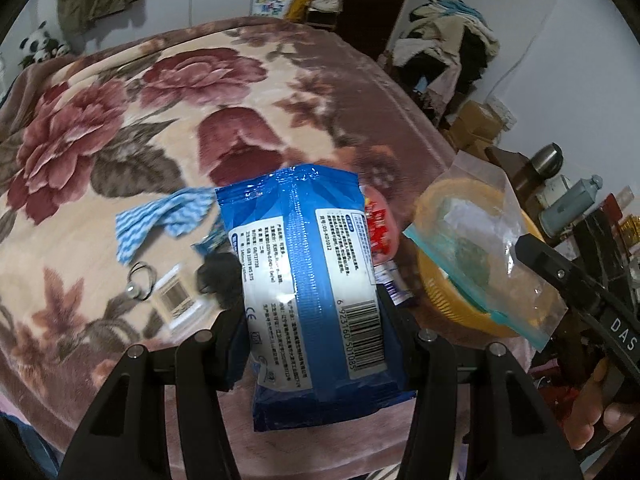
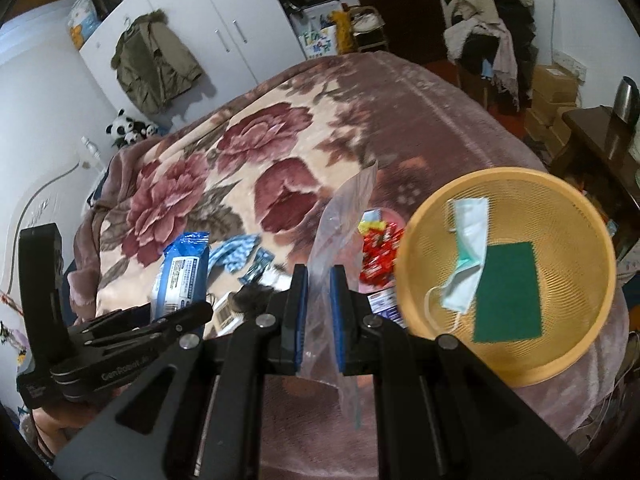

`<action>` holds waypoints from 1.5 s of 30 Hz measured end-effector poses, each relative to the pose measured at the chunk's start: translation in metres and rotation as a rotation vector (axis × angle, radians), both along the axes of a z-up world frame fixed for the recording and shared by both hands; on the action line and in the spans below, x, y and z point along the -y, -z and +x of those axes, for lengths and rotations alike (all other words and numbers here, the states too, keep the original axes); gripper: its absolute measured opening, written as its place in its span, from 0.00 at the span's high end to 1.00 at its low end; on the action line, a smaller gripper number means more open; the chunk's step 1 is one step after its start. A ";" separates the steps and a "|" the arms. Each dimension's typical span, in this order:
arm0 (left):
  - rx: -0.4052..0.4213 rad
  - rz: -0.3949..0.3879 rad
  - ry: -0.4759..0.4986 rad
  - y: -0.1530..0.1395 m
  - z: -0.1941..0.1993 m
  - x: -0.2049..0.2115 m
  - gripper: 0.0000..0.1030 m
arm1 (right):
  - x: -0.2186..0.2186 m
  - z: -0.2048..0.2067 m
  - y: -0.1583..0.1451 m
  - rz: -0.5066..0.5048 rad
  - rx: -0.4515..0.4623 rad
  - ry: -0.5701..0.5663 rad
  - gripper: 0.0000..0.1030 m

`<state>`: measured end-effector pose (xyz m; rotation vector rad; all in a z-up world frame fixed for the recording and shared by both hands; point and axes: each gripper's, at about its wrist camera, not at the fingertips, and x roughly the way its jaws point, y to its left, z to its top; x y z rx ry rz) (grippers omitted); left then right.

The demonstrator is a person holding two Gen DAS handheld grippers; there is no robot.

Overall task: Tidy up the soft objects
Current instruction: 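Lift the wet-wipe pack and zip bag and carry both over the yellow basket, then open both grippers to drop the wet-wipe pack and zip bag into the basket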

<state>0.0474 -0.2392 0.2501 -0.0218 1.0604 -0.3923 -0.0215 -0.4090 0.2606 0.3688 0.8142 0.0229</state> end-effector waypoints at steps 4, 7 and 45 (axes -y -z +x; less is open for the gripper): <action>-0.001 -0.004 0.037 -0.004 0.004 0.032 0.45 | 0.023 -0.002 -0.005 -0.001 0.008 0.033 0.89; -0.003 -0.005 0.071 -0.005 0.006 0.059 0.45 | 0.041 -0.004 -0.005 -0.003 0.007 0.060 0.89; -0.170 0.039 0.329 0.070 0.012 0.253 0.14 | 0.190 -0.006 0.061 0.004 -0.213 0.220 0.35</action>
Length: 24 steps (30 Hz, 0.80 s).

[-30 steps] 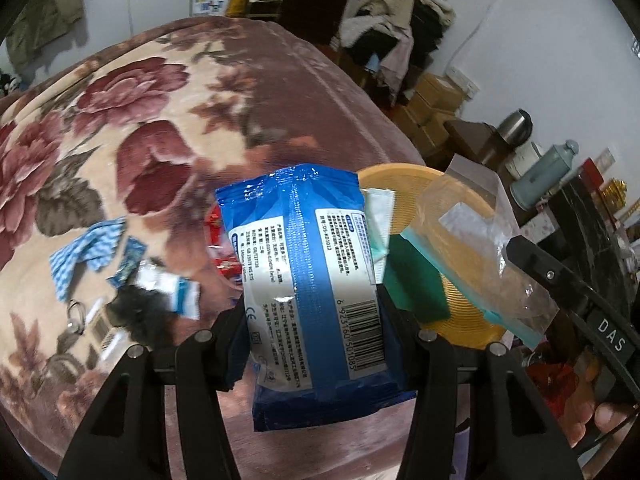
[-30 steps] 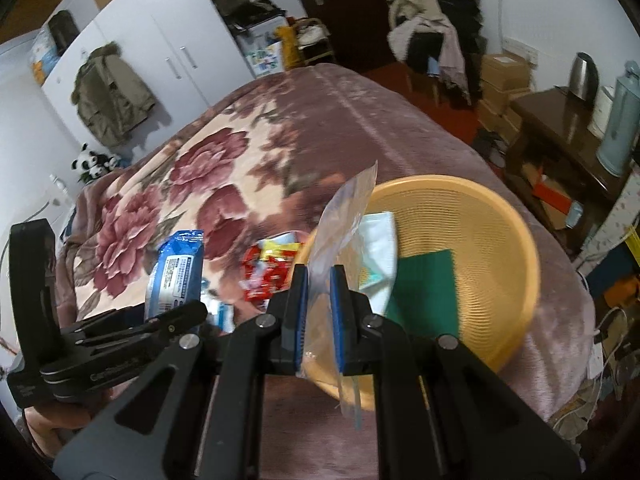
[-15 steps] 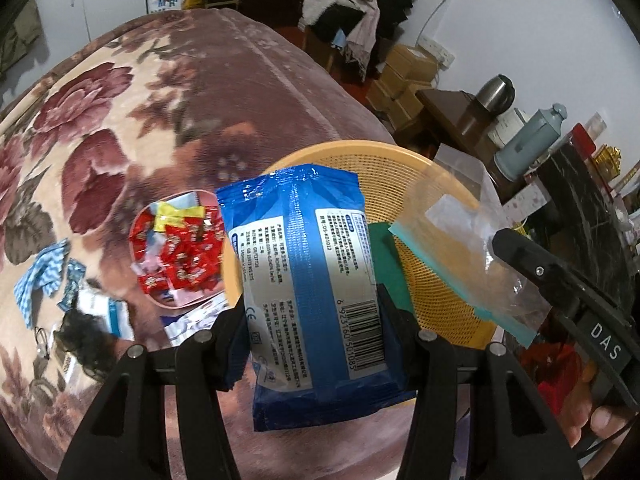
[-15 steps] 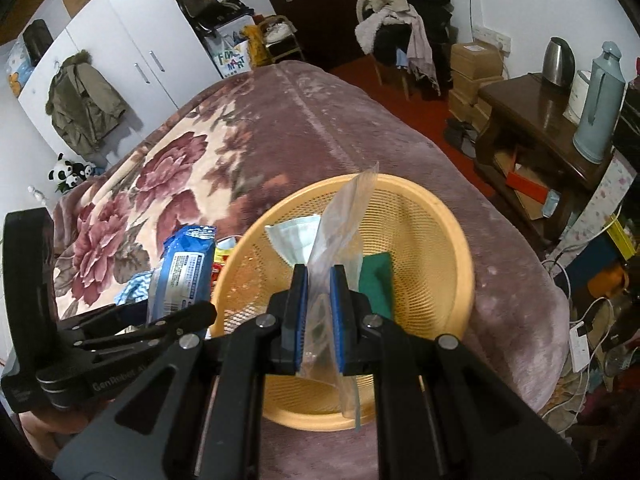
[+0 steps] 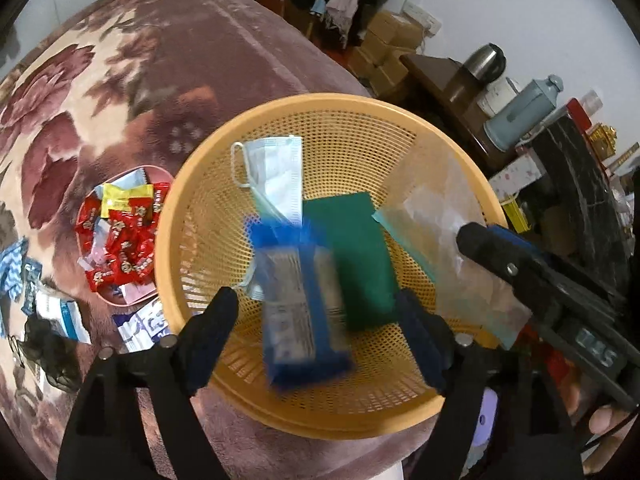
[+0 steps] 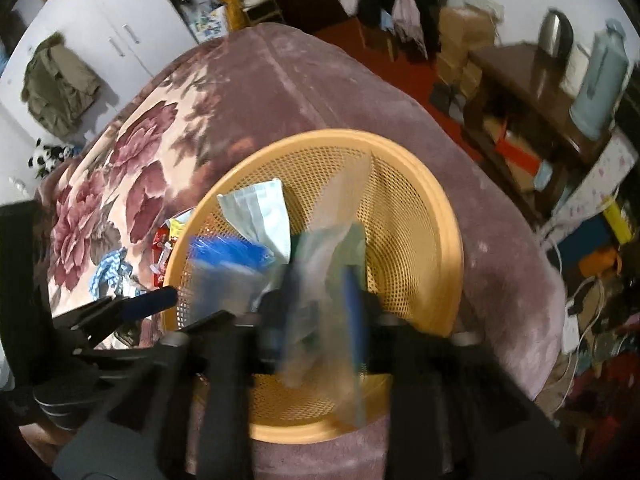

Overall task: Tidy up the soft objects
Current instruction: 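Open both grippers to drop the wet-wipe pack and zip bag into the basket, then move both open grippers back over the remaining items on the blanket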

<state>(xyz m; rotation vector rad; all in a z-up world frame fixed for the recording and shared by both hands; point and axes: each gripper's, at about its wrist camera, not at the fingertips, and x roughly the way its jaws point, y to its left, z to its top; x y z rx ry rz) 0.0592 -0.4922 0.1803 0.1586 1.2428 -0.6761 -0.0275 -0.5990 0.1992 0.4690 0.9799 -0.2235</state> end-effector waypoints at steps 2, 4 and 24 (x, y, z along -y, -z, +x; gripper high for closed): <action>0.017 0.016 -0.011 -0.002 0.000 -0.003 0.01 | 0.002 -0.005 -0.002 0.011 0.029 0.019 0.20; 0.051 0.022 -0.031 -0.006 0.000 -0.009 0.01 | 0.002 -0.009 -0.005 0.008 0.041 0.029 0.20; 0.100 0.121 -0.147 -0.002 0.006 -0.058 0.01 | -0.021 -0.008 0.010 0.001 -0.061 -0.019 0.11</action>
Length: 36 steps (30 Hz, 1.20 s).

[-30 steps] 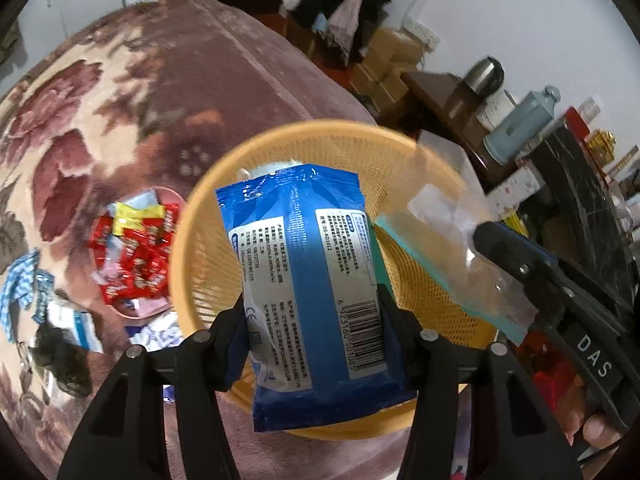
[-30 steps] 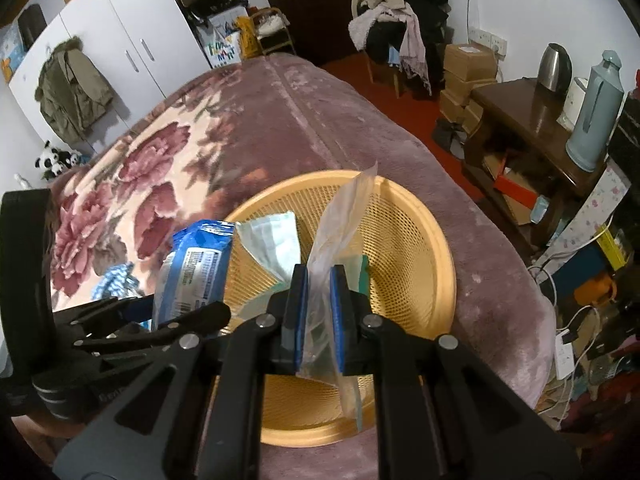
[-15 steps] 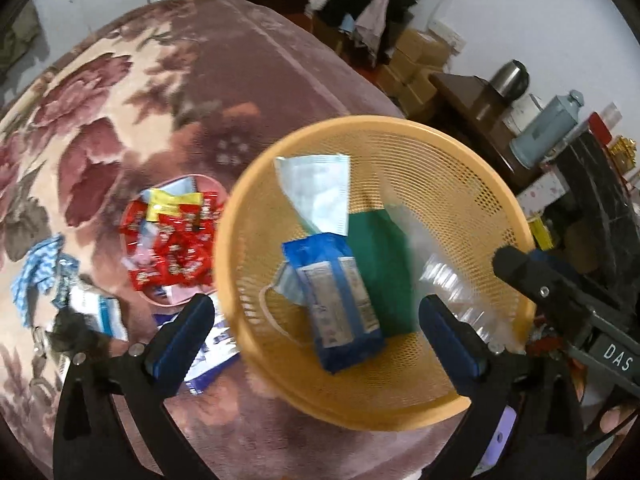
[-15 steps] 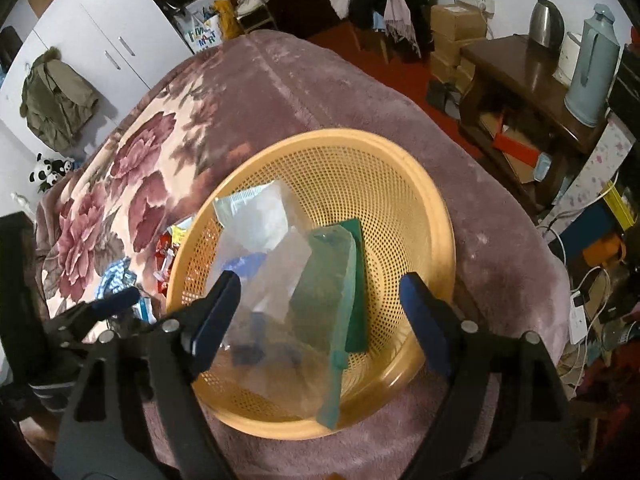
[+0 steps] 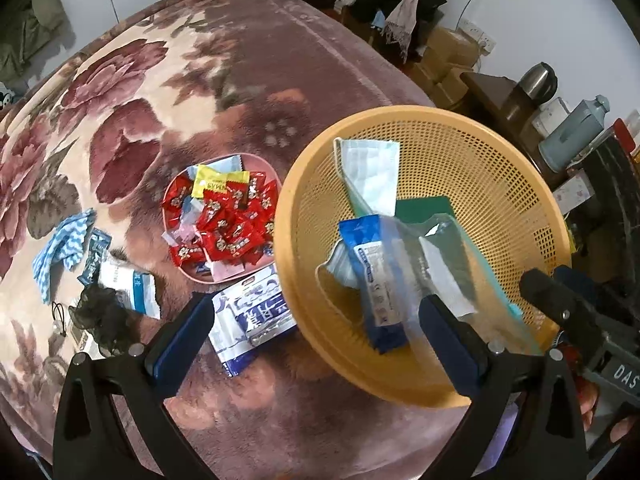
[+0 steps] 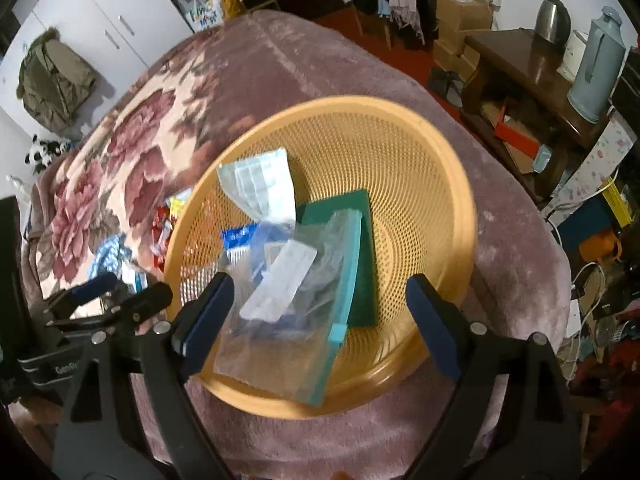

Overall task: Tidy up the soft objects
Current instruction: 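Move both open grippers back over the remaining items on the blanket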

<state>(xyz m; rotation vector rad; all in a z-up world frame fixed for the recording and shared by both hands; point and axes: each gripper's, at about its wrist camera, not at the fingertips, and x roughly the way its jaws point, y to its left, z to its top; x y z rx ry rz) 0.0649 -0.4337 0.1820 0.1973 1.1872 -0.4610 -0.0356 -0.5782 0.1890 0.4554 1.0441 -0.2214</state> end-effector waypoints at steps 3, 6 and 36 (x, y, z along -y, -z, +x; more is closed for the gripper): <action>-0.002 0.012 -0.003 0.002 -0.002 -0.003 0.01 | -0.005 0.000 0.000 -0.013 -0.019 -0.014 0.05; -0.005 0.022 -0.011 0.003 -0.003 -0.007 0.01 | -0.009 0.001 -0.001 -0.023 -0.031 -0.019 0.04; -0.008 0.011 -0.047 -0.003 -0.009 -0.041 0.01 | -0.043 -0.001 -0.012 -0.087 -0.040 -0.052 0.00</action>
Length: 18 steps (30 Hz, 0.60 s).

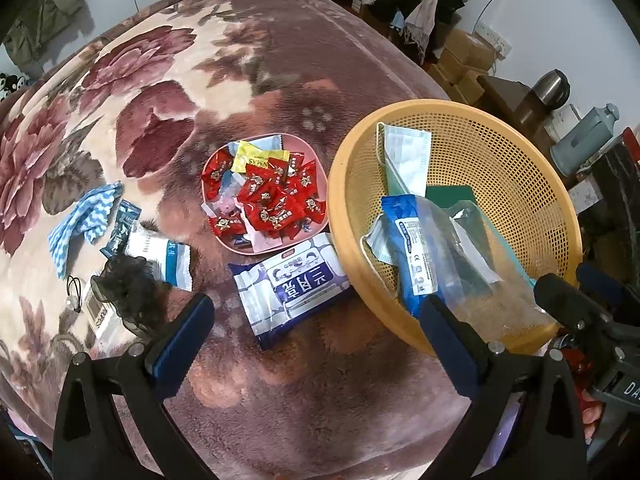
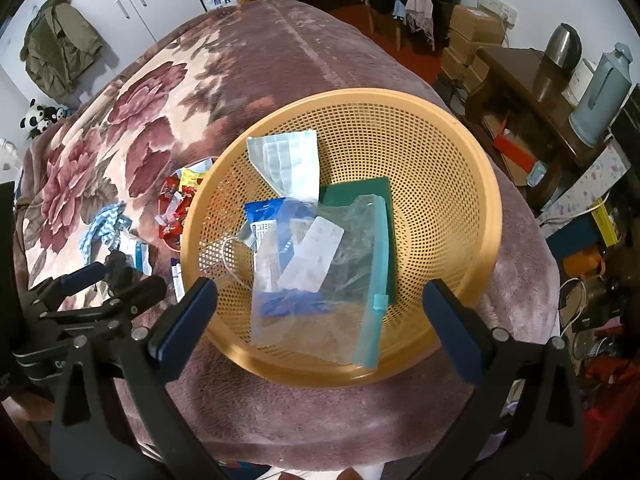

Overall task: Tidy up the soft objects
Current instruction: 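Move both open grippers back over the remaining items on the blanket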

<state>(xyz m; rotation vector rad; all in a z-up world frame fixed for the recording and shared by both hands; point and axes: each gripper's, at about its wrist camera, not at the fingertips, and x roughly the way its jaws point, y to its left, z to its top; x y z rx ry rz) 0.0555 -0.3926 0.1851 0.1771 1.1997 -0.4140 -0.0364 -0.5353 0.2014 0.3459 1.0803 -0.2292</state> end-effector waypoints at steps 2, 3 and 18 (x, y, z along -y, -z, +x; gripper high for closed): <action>-0.001 -0.002 -0.001 0.000 0.000 -0.003 0.01 | -0.003 0.000 0.000 -0.003 0.000 0.000 0.00; -0.002 -0.003 -0.003 0.000 0.000 -0.006 0.01 | -0.003 0.000 0.000 -0.003 0.000 0.000 0.00; -0.016 -0.031 -0.056 0.004 0.007 -0.048 0.01 | -0.033 0.012 -0.002 -0.025 -0.004 -0.036 0.00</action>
